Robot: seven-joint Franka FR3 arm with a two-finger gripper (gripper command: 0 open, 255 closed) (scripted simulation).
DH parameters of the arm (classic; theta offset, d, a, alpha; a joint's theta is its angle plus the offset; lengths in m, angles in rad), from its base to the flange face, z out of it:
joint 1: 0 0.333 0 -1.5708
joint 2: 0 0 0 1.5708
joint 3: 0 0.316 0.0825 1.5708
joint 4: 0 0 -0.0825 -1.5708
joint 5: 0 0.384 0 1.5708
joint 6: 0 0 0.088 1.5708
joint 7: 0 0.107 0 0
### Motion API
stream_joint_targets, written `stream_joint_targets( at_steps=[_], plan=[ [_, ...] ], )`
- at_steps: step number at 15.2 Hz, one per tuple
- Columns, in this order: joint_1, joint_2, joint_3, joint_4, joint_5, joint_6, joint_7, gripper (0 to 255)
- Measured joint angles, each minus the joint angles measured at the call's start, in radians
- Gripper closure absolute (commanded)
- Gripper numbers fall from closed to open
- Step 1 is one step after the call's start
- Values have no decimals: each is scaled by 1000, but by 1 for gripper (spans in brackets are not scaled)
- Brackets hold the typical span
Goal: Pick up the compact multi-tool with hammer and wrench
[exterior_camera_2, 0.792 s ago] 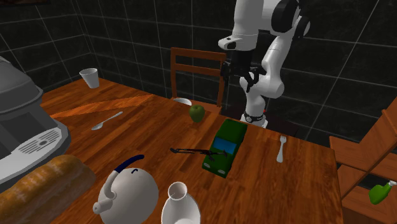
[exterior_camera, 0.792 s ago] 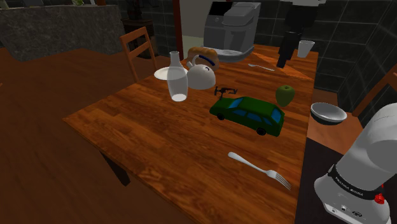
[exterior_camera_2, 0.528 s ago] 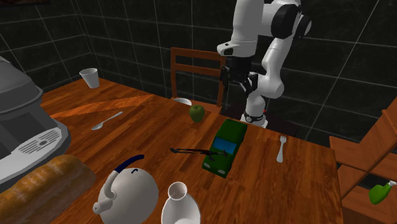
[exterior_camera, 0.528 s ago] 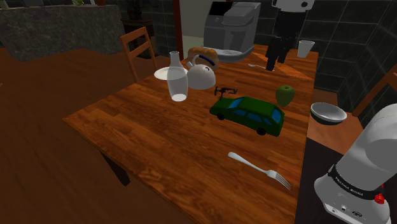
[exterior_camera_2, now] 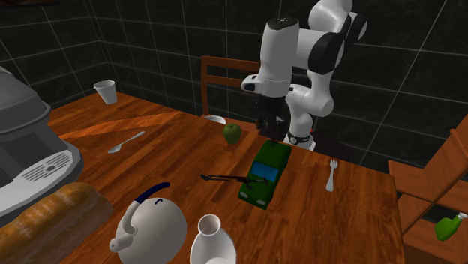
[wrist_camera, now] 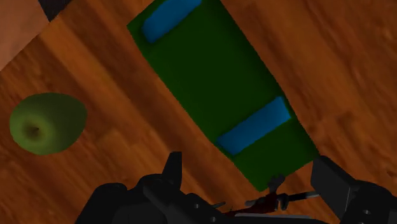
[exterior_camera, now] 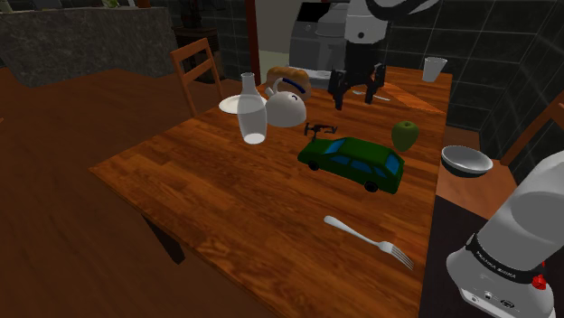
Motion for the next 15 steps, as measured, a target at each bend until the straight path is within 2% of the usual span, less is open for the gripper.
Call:
stream_joint_targets(
  at_steps=[3,8,13,15],
  plan=[
    [-39,121,36,61,-23,38,188,0],
    [-88,326,55,193,-78,68,487,0],
    [-115,495,26,300,-120,89,753,0],
    [-119,527,16,317,-127,97,801,0]
  ],
)
